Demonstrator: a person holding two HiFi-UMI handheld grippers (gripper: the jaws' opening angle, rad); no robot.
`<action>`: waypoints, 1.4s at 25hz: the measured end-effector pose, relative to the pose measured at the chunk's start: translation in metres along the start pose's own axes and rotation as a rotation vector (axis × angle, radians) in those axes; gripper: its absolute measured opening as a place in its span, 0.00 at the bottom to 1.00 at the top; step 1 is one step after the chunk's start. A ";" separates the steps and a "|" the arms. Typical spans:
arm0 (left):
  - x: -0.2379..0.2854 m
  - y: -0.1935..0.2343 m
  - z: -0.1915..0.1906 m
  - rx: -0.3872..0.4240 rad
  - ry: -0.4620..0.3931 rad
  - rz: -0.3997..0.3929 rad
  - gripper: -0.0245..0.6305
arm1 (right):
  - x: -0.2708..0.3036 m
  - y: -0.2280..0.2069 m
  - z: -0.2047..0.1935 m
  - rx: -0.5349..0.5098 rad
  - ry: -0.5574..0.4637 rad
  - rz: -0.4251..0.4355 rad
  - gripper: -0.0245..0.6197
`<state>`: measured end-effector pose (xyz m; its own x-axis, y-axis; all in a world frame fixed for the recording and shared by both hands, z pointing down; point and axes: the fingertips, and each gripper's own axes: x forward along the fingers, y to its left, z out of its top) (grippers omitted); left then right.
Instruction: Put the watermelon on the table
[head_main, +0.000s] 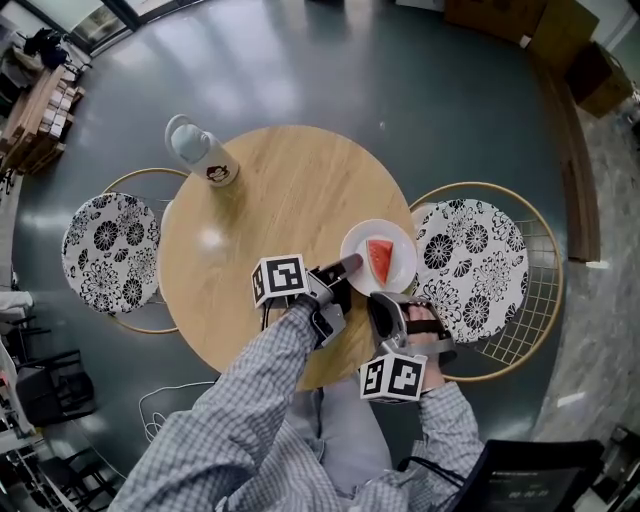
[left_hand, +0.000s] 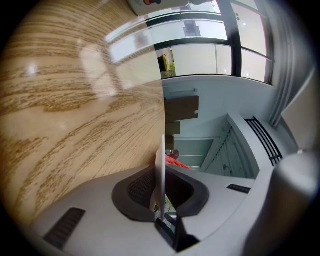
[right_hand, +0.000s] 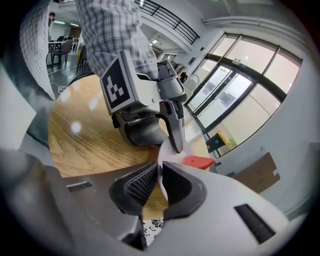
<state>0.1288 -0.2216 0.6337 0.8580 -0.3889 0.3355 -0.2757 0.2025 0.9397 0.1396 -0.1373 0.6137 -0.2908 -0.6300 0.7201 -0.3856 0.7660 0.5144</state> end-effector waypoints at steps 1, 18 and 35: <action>0.000 -0.001 0.000 0.011 -0.005 0.006 0.10 | 0.000 0.000 0.000 0.007 0.004 0.001 0.10; -0.043 0.003 -0.007 0.022 -0.014 -0.001 0.27 | 0.017 -0.002 -0.001 0.041 0.039 0.038 0.10; -0.082 0.006 -0.035 0.058 -0.075 -0.061 0.05 | 0.027 0.002 -0.001 0.282 -0.012 0.132 0.11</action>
<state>0.0719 -0.1572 0.6093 0.8399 -0.4653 0.2795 -0.2503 0.1249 0.9601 0.1320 -0.1522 0.6345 -0.3642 -0.5301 0.7658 -0.5708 0.7767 0.2661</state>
